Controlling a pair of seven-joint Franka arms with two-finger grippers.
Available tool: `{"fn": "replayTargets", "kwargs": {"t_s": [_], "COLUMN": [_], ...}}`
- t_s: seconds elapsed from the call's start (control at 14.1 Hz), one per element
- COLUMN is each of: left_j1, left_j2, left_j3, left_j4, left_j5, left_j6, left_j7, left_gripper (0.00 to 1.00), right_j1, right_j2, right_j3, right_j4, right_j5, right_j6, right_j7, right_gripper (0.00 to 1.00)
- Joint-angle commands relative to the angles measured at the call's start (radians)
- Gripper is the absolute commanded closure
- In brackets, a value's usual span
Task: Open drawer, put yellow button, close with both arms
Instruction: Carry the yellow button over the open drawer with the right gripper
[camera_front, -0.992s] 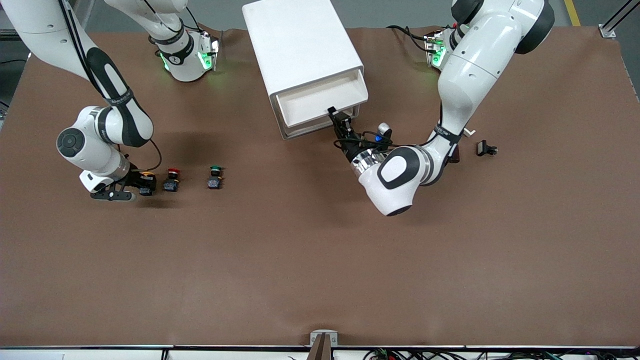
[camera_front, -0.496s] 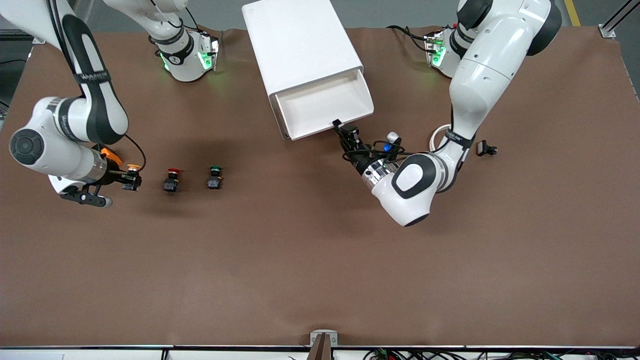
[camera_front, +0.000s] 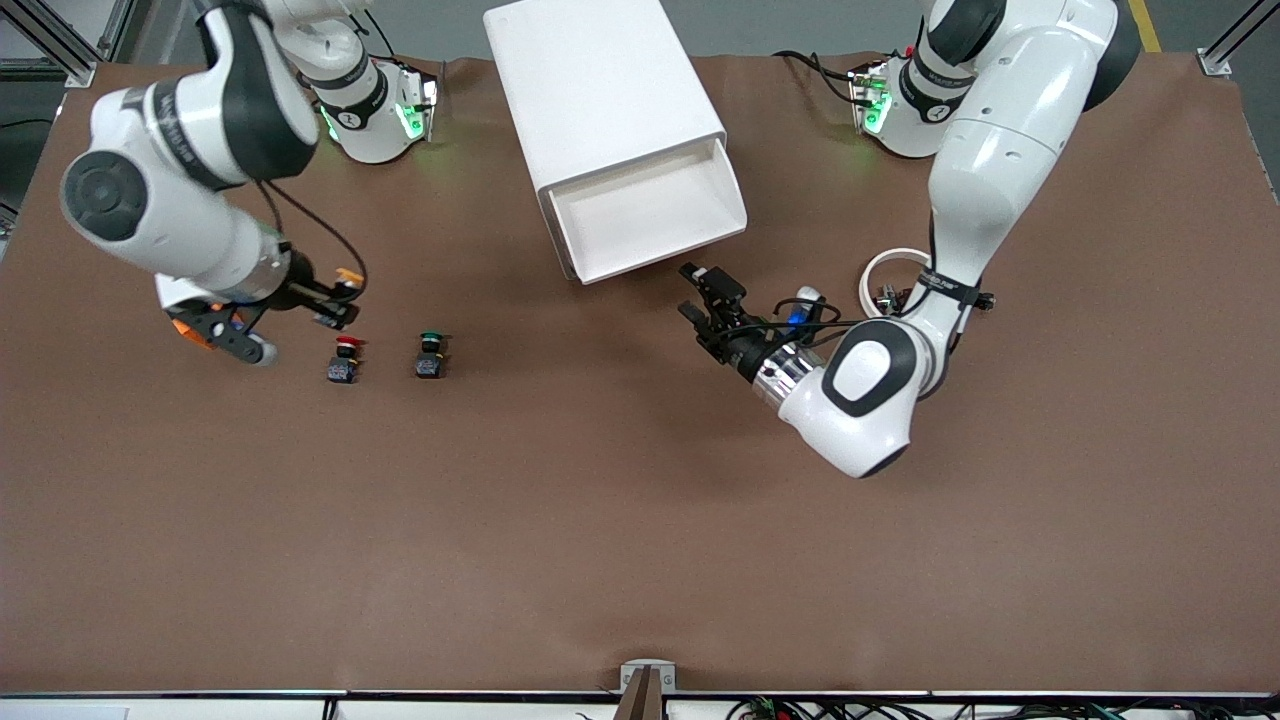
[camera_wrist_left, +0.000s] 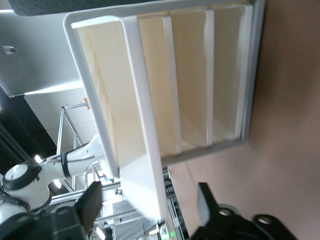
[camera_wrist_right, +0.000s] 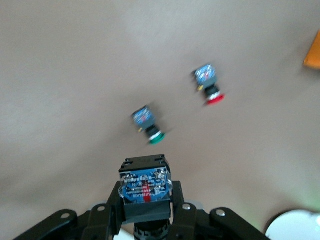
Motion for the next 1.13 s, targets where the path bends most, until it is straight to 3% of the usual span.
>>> {"fn": "replayTargets", "kwargs": {"t_s": [0.0,0.14,0.43,0.78,1.06], "left_j1": [0.041,0.068,0.082,0.069,0.065], "left_j2": [-0.015,-0.047,-0.15,-0.219,-0.261], "left_j3": [-0.005,0.027,0.15,0.155,0.146], "left_j4": [0.071,0.113,0.114,0.114,0.113], "left_j5": [0.006,0.056,0.189,0.507,0.671], "left_j6": [-0.005,-0.002,-0.005,-0.003,0.004], "left_j7": [0.026,0.066,0.363,0.639,0.855], "left_gripper": [0.0,0.0,0.0,0.0,0.0], "right_j1": [0.14,0.229,0.391,0.519,0.6], "right_j2": [0.004,0.01,0.081,0.242,0.288], "right_j3": [-0.013,-0.013,-0.015,-0.015,-0.015], "right_j4": [0.092,0.144,0.255,0.407,0.422], "right_j5": [0.025,0.026,0.028,0.026,0.019], "right_j6": [-0.051,-0.051,-0.045,-0.037,-0.033], "right_j7": [0.245,0.4,0.702,0.983,1.127], "right_gripper": [1.0,1.0,1.0,1.0,1.0]}}
